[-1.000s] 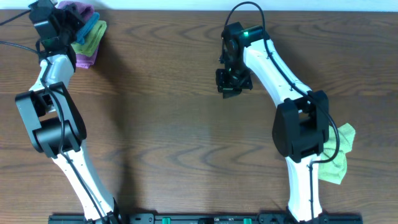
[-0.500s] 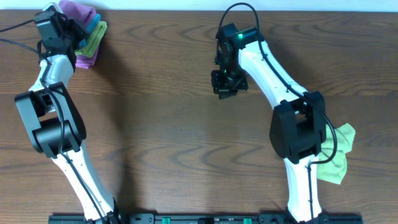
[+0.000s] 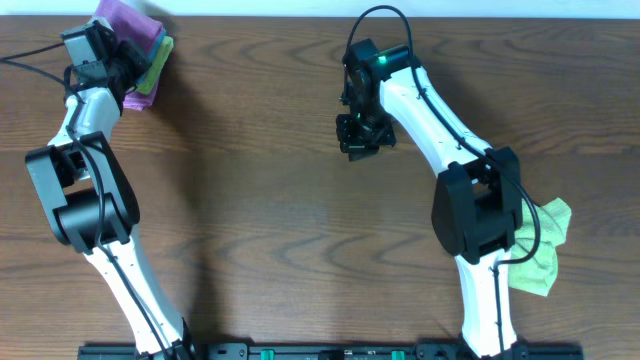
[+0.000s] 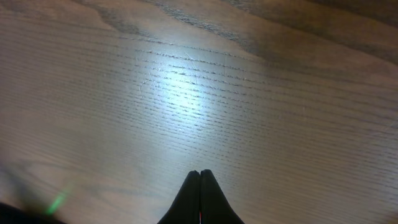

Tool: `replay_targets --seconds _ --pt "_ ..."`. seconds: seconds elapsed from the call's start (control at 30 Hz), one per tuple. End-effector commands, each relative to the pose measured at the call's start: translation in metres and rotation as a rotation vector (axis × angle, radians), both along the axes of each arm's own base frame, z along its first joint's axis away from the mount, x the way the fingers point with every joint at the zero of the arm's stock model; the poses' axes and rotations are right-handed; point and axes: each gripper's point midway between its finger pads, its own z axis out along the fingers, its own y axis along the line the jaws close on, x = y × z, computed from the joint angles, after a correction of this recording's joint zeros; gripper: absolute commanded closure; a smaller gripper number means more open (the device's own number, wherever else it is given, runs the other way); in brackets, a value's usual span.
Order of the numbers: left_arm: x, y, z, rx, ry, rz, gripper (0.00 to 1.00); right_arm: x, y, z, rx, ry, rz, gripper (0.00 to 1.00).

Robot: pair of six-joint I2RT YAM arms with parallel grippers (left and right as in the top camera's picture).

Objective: Fold the cloth

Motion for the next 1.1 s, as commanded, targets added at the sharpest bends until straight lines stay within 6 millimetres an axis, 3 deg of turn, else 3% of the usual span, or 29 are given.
replay_targets --seconds 0.0,0.3,0.57,0.8,0.9,1.07 --pt "0.005 -0.010 0.028 -0.037 -0.067 -0.034 0.95 0.003 0.007 0.006 0.017 -0.022 0.011 0.98" --pt "0.008 -0.011 0.063 -0.033 -0.140 -0.038 0.94 0.007 0.009 0.006 0.026 -0.041 0.011 0.98" --pt "0.003 -0.026 0.113 -0.046 -0.224 -0.112 0.94 0.009 0.010 0.006 0.029 -0.050 0.011 0.98" --pt "-0.022 -0.051 0.157 -0.054 -0.228 -0.209 0.94 0.011 0.009 0.008 0.031 -0.055 0.006 0.98" --pt "-0.044 -0.075 0.170 -0.069 -0.184 -0.293 0.94 0.020 0.000 0.021 0.026 -0.096 -0.011 0.98" --pt "-0.094 -0.121 0.193 0.082 -0.106 -0.457 0.94 0.041 -0.033 0.079 -0.023 -0.290 -0.020 0.98"
